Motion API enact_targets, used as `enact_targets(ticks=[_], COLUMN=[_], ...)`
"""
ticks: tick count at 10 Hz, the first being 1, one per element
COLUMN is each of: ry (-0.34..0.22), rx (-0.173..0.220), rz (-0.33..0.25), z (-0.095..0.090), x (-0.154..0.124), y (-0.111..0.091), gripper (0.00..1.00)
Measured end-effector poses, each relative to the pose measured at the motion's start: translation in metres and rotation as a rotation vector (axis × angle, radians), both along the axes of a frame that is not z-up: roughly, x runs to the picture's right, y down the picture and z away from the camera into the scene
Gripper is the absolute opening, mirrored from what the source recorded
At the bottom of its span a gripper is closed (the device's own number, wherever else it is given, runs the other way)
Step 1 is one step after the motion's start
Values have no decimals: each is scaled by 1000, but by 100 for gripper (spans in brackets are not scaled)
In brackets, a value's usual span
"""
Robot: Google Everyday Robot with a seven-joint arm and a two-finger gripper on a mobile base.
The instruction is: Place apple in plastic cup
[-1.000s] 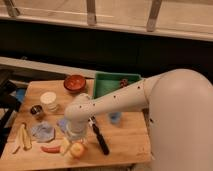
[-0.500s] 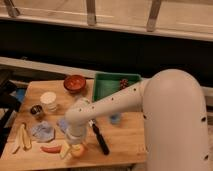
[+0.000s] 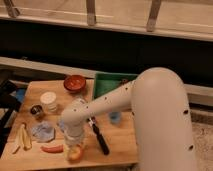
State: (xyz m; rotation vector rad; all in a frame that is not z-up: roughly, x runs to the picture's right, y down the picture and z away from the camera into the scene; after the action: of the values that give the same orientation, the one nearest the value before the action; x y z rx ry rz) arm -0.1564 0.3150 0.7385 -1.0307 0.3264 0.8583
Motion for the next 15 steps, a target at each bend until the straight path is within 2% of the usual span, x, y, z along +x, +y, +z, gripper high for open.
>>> enact_targets(ticks=[2,3,4,5,7,9,11,12,13,14,15], ry=[0,-2,-7,-9,-4,31,90,111,146,194,228], rx=[7,18,30,38,72,103,138,147,157,160,158], rz=[8,24,38,45,64,85,136,153,183,221,241], z=[-3,-7,-15,-23,-46,-52,-43,-41,-37,-34,-34], x=[4,6,9,13,25,45,86,101,127,160,182], y=[-4,-12,-26,-38,-78,-108,-141,-151,-163,-169,-169], gripper=[13,4,0,0,0,0,0,0,0,0,0])
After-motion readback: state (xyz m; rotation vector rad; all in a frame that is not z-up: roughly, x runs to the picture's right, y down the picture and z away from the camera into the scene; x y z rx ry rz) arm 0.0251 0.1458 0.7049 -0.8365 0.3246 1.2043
